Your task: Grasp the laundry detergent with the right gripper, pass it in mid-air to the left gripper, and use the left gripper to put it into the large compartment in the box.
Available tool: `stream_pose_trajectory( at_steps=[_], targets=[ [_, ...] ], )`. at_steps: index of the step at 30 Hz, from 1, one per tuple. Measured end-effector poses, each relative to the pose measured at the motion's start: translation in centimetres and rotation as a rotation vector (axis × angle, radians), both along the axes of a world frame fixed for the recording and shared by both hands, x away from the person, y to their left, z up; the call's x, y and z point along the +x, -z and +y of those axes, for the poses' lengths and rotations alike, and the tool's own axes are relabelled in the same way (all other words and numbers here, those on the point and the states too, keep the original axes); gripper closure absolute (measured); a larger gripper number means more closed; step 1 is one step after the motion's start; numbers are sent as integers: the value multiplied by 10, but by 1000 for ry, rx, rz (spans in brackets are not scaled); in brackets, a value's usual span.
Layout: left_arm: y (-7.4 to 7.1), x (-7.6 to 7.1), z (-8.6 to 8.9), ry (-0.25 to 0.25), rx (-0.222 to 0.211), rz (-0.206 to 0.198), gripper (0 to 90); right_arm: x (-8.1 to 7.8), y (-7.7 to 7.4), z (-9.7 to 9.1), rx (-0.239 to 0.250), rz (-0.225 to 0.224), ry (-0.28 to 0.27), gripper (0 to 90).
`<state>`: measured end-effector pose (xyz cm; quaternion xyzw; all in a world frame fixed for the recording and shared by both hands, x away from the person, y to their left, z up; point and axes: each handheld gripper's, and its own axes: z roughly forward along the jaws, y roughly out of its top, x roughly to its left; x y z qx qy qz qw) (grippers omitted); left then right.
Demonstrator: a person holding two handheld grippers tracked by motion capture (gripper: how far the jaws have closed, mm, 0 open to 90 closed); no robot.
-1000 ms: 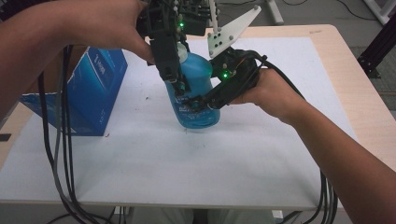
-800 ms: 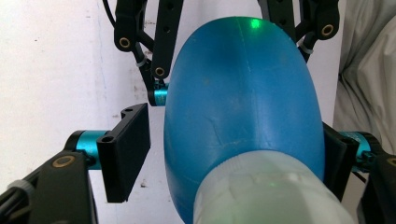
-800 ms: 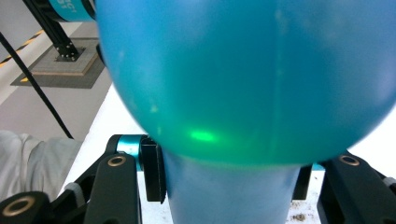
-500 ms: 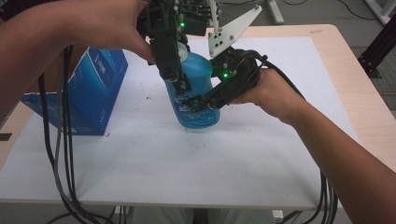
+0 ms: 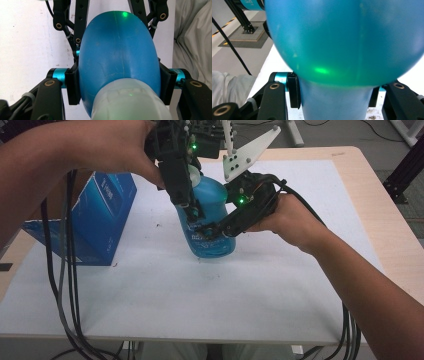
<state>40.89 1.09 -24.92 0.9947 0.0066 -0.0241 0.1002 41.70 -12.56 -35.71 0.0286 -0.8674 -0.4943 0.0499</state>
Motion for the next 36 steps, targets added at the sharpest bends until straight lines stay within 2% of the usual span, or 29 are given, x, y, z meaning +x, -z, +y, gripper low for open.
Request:
stream_pose_trajectory(
  at_steps=[3, 8, 12, 14, 16, 18, 20, 25, 27, 30, 31, 32, 33, 34, 35, 36],
  targets=[
    [-1, -1, 0, -6, -4, 0, 374, 0, 0, 0, 3, -2, -2, 449],
    [-10, -4, 1, -33, -36, 13, 377, -3, -7, -1, 11, -7, -12, 433],
    [-21, -6, 5, -49, -36, 17, 377, -8, -9, -4, -54, -15, -13, 274],
    [-24, -7, 7, -54, -32, 18, 377, -9, -10, -6, -57, -2, -15, 221],
    [-27, -8, 10, -58, -21, 17, 378, -10, -12, -11, -56, 13, -13, 212],
    [-29, -8, 14, -66, -19, 17, 377, -11, -15, -14, -72, 11, 14, 112],
    [-31, -9, 18, -76, -16, 15, 377, -11, -17, -19, -88, 4, 50, 112],
    [-38, -9, 30, -134, -19, 7, 377, -10, -25, -37, -127, 2, 95, 112],
    [-44, -8, 36, -180, -17, 1, 377, -10, -30, -46, -177, -17, 133, 112],
    [-53, -6, 44, -238, -18, -11, 377, -11, -35, -56, -240, -34, 149, 112],
    [-57, -5, 48, -274, -20, -18, 377, -12, -37, -59, -266, -37, 157, 112],
    [-60, -4, 51, -292, -19, -22, 377, -14, -39, -63, -307, -59, 159, 112],
    [-60, -4, 51, -292, -19, -22, 377, -14, -39, -63, -307, -59, 159, 112],
    [-67, -3, 58, -332, -22, -34, 377, -15, -40, -65, -336, -66, 157, 112],
    [-71, -3, 63, -361, -26, -40, 377, -16, -43, -73, -398, -76, 156, 112],
    [-73, -2, 66, -371, -26, -43, 377, -17, -44, -78, -430, -74, 155, 112]
  ],
)
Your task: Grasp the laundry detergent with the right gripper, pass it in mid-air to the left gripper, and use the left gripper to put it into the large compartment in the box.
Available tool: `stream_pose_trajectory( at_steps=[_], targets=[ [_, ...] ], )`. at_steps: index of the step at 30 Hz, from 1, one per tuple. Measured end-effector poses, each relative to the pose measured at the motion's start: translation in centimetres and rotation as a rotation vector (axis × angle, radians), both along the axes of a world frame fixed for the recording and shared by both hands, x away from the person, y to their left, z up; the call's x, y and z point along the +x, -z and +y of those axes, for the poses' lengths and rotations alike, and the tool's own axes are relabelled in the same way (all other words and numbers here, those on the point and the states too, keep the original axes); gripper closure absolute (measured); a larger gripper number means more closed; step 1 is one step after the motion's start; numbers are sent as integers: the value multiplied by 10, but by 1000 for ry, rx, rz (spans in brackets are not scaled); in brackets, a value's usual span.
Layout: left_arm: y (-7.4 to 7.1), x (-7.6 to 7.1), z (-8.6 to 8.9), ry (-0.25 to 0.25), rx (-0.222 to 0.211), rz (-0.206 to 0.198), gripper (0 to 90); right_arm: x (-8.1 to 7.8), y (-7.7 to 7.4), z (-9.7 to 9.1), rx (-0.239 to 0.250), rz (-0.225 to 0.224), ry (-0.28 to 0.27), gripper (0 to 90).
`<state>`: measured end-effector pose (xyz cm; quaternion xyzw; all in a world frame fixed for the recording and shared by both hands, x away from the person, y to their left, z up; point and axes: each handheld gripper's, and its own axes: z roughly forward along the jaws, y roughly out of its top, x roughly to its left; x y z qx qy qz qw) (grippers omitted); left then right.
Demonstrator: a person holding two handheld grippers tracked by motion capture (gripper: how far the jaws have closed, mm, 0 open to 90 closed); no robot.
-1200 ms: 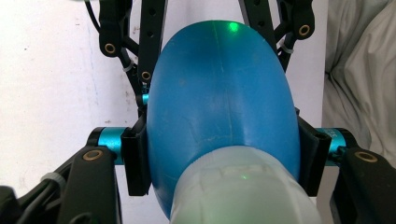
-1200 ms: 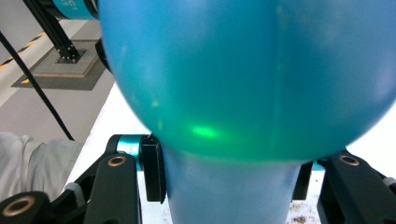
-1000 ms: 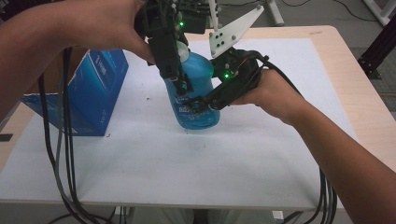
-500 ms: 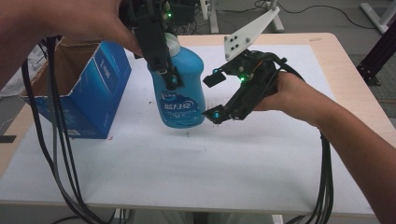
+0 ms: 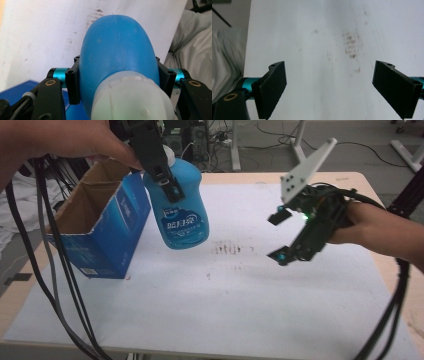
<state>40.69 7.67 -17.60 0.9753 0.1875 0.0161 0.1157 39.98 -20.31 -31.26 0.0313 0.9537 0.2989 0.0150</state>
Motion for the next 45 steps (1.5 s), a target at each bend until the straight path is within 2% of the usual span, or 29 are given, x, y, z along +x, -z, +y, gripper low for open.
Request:
stream_pose_trajectory(
  at_steps=[5, 6, 7, 8, 14, 18, 19, 20, 22, 26, 27, 28, 30, 31, 36, 45],
  targets=[
    [-18, 2, 23, -114, -16, -3, 377, -2, -8, -21, -92, 0, 10, 112],
    [-18, 2, 23, -114, -16, -3, 377, -2, -8, -21, -92, 0, 10, 112],
    [-26, 2, 33, -160, -30, -8, 377, -2, -10, -26, -108, 7, 22, 112],
    [-30, 2, 38, -177, -37, -9, 376, -3, -14, -36, -122, 2, 37, 112],
    [-51, 2, 66, -271, -79, -26, 377, -4, -20, -59, -127, -11, 84, 112],
    [-57, -1, 79, -288, -105, -35, 377, -4, -21, -65, -126, -16, 95, 112],
    [-62, -3, 90, -294, -133, -39, 377, -5, -22, -66, -123, -19, 98, 112],
    [-62, -3, 90, -294, -133, -39, 377, -5, -22, -66, -123, -19, 98, 112],
    [-65, -6, 102, -282, -150, -48, 377, -4, -23, -69, -117, -25, 103, 112],
    [-70, -10, 121, -295, -170, -66, 377, -4, -20, -68, -118, -28, 107, 112],
    [-70, -10, 121, -295, -170, -66, 377, -4, -20, -68, -118, -28, 107, 112],
    [-75, -14, 137, -310, -207, -79, 377, -4, -16, -68, -128, -21, 110, 112],
    [-77, -17, 148, -322, -221, -82, 377, -3, -13, -68, -126, -16, 117, 112],
    [-77, -17, 148, -322, -221, -82, 377, -3, -13, -68, -126, -16, 117, 112],
    [-80, -24, 170, -356, -204, -112, 377, -1, -11, -66, -119, -14, 122, 112],
    [-72, -24, 190, -383, -167, -116, 377, -2, -12, -66, -113, -14, 129, 112]
  ],
)
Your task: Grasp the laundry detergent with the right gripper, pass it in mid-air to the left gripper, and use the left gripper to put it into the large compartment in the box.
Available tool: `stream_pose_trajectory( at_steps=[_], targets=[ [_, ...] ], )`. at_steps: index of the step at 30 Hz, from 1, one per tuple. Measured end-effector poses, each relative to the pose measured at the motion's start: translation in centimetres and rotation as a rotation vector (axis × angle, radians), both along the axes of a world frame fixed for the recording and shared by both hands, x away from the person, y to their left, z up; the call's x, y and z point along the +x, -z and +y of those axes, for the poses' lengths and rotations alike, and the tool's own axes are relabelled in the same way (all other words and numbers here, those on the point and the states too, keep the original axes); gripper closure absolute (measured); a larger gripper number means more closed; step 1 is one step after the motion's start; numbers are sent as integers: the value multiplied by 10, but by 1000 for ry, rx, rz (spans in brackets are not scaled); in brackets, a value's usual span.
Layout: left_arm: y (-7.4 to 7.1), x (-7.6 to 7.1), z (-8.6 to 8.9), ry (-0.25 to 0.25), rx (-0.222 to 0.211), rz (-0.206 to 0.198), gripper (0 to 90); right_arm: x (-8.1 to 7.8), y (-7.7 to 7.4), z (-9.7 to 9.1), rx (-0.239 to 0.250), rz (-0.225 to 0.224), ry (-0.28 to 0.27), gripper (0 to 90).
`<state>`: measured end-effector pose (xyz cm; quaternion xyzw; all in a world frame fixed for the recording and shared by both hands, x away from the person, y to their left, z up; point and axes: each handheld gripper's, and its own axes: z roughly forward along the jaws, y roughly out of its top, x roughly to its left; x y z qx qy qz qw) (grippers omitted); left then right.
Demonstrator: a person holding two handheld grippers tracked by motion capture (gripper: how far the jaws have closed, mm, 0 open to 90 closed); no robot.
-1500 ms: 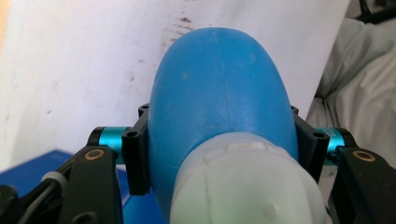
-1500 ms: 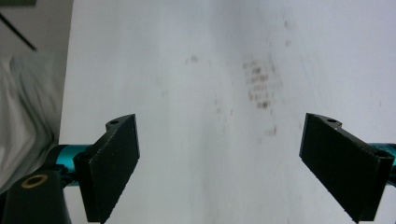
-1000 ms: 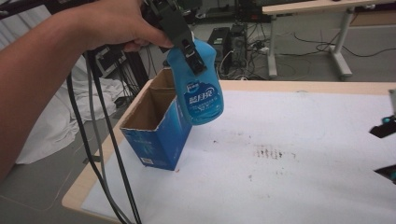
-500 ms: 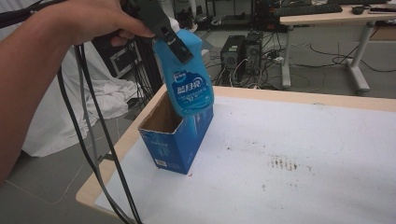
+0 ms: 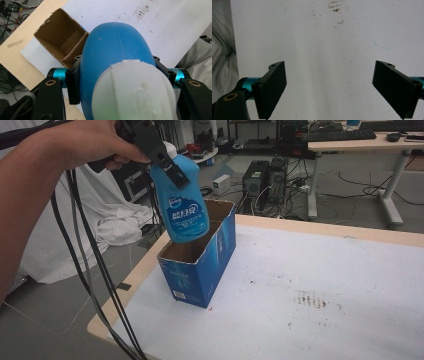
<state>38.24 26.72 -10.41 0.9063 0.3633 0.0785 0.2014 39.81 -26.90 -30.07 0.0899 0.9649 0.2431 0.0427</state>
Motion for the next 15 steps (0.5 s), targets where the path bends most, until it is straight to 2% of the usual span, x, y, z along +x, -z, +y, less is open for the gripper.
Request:
stream_pose_trajectory(
  at_steps=[5, 6, 15],
  targets=[
    [5, 1, 4, -5, -5, 2, 377, 0, -1, -2, 17, -13, 8, 112],
    [8, 4, 4, -5, 4, 4, 378, -1, -2, -3, 28, -15, 14, 112],
    [24, 15, 4, 15, 42, 32, 378, 0, 3, -5, 30, -7, 17, 112]
  ],
)
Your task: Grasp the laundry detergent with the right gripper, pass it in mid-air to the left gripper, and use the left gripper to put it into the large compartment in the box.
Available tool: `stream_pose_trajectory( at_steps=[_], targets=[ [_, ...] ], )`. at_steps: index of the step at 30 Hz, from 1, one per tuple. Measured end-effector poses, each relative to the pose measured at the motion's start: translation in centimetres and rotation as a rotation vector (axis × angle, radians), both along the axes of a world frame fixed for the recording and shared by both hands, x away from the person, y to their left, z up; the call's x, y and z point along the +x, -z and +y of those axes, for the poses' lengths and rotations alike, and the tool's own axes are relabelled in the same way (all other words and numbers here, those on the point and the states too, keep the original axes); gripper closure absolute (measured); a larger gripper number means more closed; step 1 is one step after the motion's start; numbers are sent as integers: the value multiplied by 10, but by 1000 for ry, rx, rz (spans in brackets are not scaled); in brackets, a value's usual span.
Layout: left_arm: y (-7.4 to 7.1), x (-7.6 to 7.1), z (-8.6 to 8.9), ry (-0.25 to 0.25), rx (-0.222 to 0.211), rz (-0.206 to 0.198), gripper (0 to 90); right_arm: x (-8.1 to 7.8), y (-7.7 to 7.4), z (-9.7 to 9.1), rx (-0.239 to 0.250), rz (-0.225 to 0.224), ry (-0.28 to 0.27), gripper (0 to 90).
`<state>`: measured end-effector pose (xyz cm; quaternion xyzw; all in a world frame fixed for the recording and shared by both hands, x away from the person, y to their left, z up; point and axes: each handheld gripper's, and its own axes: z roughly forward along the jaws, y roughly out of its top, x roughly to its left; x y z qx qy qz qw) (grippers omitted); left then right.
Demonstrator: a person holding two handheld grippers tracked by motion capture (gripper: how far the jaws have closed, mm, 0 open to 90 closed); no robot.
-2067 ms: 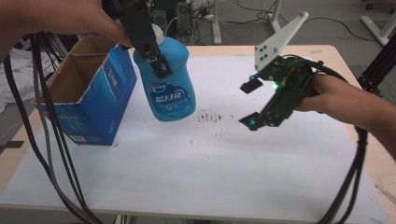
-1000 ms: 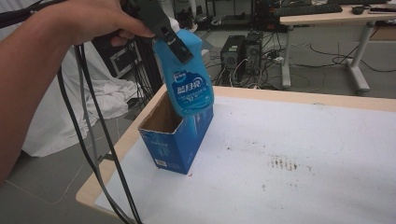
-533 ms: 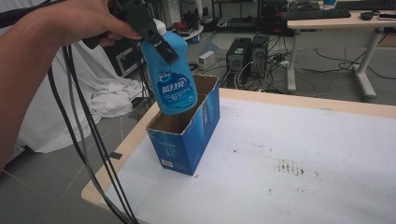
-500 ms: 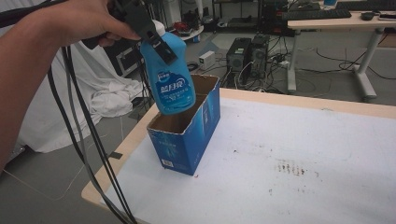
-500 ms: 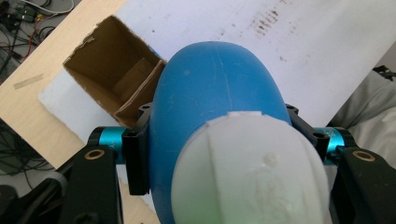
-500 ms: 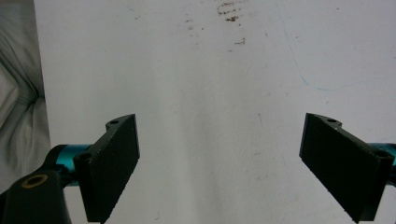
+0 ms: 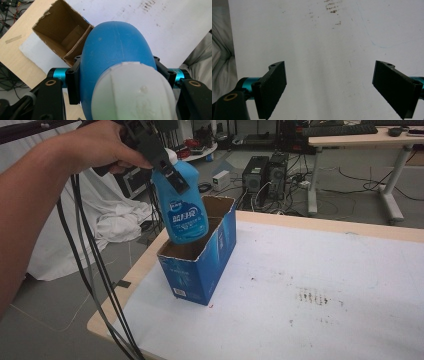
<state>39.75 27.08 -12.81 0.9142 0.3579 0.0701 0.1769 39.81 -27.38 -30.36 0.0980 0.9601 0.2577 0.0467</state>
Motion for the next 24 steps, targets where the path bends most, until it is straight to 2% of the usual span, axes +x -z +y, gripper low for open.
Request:
stream_pose_trajectory(
  at_steps=[4, 10, 11, 12, 17, 18, 19, 24],
  targets=[
    [12, 6, 2, -2, 14, 11, 378, 1, 3, 0, 5, 6, 8, 112],
    [38, 15, 2, 21, 40, 45, 378, 4, 5, 2, 12, 10, 6, 112],
    [38, 15, 2, 21, 40, 45, 378, 4, 5, 2, 12, 10, 6, 112],
    [48, 16, 2, 27, 43, 51, 378, 4, 6, 2, 12, 13, 10, 112],
    [71, 22, 3, 43, 60, 78, 378, 5, 11, 4, 3, 26, 10, 112],
    [71, 22, 3, 43, 60, 78, 379, 5, 11, 4, 3, 26, 10, 112],
    [80, 24, 3, 49, 67, 87, 378, 6, 12, 5, 1, 30, 16, 112],
    [93, 27, 1, 65, 88, 91, 378, 7, 14, 5, 9, 26, 15, 112]
  ],
)
